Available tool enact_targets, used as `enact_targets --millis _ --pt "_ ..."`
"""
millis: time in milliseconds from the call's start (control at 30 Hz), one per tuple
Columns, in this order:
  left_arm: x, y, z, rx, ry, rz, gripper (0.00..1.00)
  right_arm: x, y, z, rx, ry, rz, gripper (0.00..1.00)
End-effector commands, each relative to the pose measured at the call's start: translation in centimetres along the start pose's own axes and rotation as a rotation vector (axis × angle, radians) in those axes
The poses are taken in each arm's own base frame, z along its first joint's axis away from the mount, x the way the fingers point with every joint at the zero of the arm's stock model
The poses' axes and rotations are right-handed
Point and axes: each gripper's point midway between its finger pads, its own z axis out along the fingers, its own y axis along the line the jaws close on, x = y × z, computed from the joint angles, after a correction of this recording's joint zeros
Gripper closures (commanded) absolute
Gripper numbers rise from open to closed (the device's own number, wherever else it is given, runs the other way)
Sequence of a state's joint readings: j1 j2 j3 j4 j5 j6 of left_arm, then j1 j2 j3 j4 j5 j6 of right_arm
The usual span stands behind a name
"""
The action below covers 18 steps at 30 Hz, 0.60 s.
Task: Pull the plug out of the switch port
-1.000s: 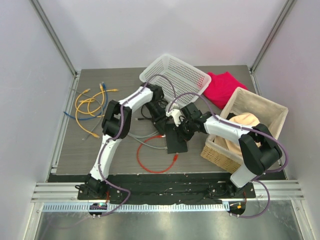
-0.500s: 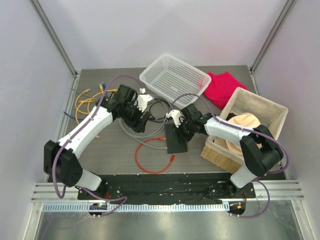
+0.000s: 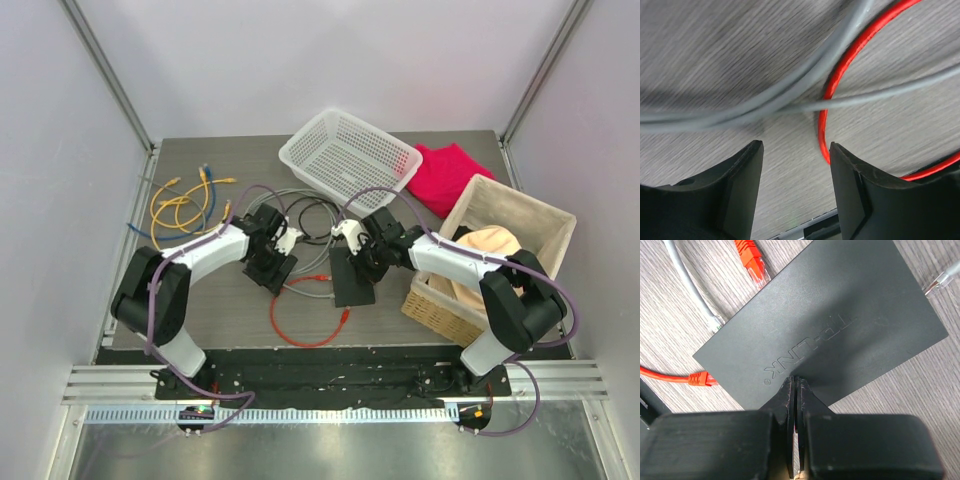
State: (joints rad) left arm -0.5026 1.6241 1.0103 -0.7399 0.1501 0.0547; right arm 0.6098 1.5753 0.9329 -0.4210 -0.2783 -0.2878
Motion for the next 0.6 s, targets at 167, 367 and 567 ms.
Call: enact_targets --millis 167,367,567 --pt "-0.4 -0.7 2.0 0.010 0.079 0.041 0.48 2.5 -0.3 -0.4 0.040 0.068 -0.026 0.99" --pt "3.4 1.2 0.9 -0.038 0.226 0.238 0.98 2.9 -0.3 -0.5 0.042 0.072 -0.025 0.99" --pt "9.7 9.5 -3.3 -0.201 0.432 0.633 1.00 2.3 -0.5 -0.7 0.049 0.067 -0.027 0.99"
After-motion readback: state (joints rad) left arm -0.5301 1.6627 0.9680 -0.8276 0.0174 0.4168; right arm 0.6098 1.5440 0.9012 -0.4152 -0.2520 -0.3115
